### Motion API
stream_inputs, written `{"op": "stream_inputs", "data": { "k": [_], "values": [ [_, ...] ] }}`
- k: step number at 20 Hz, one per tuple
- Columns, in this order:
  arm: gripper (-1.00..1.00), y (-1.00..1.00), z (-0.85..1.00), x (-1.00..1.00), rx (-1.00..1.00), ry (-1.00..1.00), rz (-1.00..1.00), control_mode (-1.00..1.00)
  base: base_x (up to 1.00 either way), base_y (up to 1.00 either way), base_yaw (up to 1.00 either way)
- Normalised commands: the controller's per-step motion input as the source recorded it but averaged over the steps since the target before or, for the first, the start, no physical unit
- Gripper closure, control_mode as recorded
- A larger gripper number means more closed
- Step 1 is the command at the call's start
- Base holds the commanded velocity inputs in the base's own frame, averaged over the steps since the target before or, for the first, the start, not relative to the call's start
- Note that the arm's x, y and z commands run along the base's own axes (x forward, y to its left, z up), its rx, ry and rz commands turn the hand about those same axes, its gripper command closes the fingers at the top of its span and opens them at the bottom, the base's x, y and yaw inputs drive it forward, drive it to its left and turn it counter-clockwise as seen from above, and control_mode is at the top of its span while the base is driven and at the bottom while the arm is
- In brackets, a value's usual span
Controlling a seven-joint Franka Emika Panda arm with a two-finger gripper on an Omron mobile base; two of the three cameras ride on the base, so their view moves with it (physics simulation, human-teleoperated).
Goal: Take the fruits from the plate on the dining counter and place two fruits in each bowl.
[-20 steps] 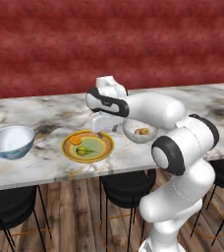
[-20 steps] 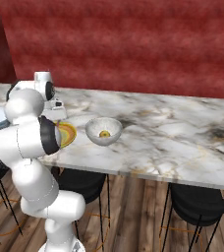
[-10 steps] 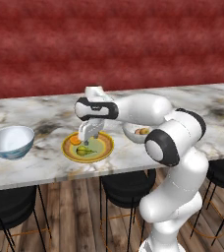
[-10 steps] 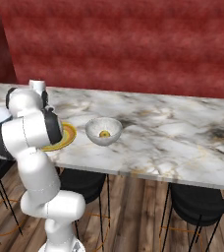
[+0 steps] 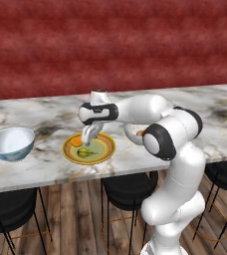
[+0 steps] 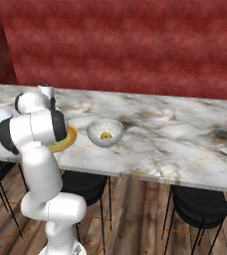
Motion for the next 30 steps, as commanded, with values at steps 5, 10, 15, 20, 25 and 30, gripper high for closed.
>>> {"op": "stream_inputs", "data": {
  "k": [5, 10, 15, 20, 25, 30],
  "values": [
    [-1.0, 0.23, -0.66, 0.43, -0.01, 0.0, 0.03, -1.0, 0.0, 0.0, 0.0],
    [-1.0, 0.26, -0.61, 0.38, 0.0, 0.0, 0.05, -1.0, 0.0, 0.0, 0.0],
    [-1.0, 0.14, -0.44, 0.2, 0.0, -0.01, 0.05, -1.0, 0.0, 0.0, 0.0],
    [-1.0, -0.02, 0.0, -0.29, 0.0, 0.0, 0.01, -1.0, 0.0, 0.0, 0.0],
    [-1.0, -0.05, -0.02, -0.57, 0.0, 0.0, 0.0, -1.0, 0.0, 0.0, 0.0],
    [-1.0, -0.3, -0.11, -0.1, 0.0, -0.02, 0.01, -1.0, 0.0, 0.0, 0.0]
  ]
}}
